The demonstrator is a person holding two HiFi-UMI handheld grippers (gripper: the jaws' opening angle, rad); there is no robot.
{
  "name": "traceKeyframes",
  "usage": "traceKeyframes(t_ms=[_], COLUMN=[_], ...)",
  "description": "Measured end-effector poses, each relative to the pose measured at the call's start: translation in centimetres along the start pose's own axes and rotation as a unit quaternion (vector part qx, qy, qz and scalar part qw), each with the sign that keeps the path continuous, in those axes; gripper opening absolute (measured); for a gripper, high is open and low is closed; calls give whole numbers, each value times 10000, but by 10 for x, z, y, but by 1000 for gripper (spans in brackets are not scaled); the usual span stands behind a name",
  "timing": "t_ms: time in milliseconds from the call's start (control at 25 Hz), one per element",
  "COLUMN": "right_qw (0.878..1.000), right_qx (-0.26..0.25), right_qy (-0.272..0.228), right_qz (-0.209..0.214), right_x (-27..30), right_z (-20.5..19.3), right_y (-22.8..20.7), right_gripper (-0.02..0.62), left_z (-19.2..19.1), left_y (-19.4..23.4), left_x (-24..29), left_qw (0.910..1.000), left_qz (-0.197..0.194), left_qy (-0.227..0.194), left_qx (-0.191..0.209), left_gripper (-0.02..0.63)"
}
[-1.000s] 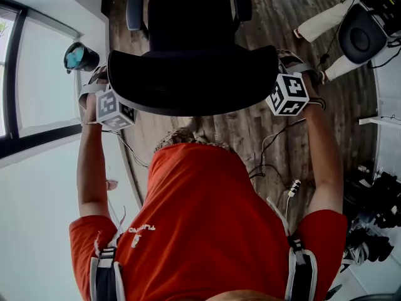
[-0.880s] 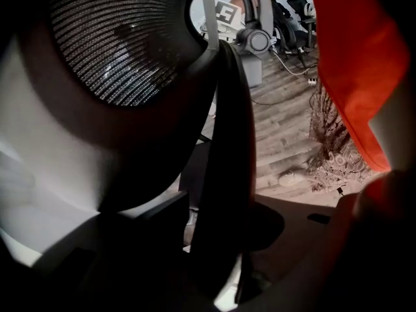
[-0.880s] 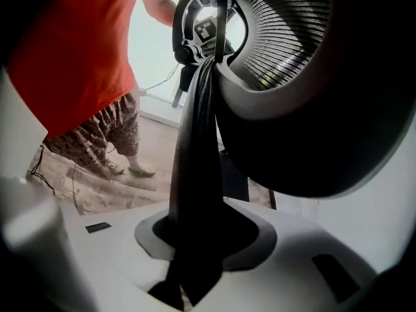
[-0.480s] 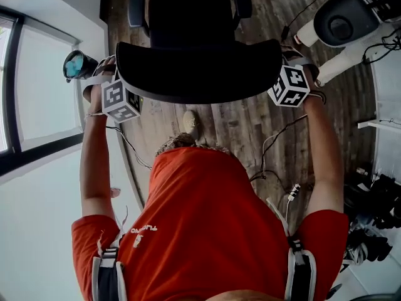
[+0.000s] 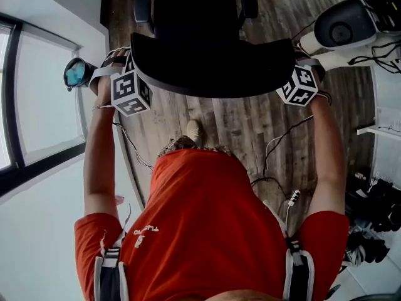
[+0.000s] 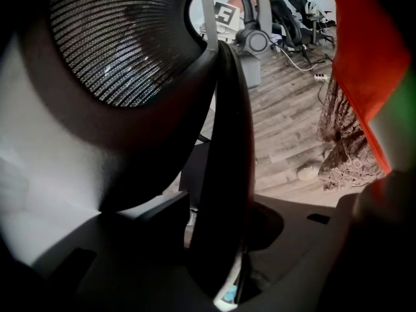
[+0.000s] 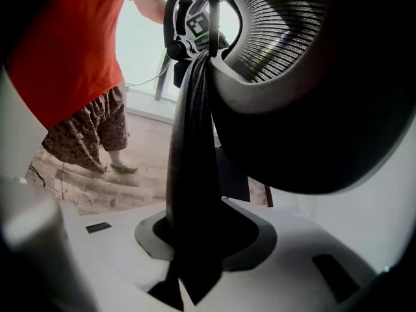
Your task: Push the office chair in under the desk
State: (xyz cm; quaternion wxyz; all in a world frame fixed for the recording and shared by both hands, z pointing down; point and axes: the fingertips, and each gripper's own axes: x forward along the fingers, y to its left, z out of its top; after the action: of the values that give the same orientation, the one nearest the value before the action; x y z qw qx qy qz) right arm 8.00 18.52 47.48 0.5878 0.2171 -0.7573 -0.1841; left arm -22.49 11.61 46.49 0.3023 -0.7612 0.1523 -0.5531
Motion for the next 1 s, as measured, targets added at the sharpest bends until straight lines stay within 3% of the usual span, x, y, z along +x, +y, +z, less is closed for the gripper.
traceKeyframes(t_ms=[480,880,1000], right_qw=[9998,9999,10000], right_qx=[127,143,69], right_qy=[118,74,46], right_qz=[49,29,40], right_x=[40,61,75], right_z=[-14,-37,-43], right_y=[-66,-120,-138], right_gripper=[137,137,137], left_z=[-14,-5,-8], left_y=[63,116,127], left_x=[49,85,101], left_qw=[10000,9999,10000], left_qz=[-57,53,-85], left_qy=[-33,-98,-27], left_qx=[40,81,31], left_gripper=[176,178,173])
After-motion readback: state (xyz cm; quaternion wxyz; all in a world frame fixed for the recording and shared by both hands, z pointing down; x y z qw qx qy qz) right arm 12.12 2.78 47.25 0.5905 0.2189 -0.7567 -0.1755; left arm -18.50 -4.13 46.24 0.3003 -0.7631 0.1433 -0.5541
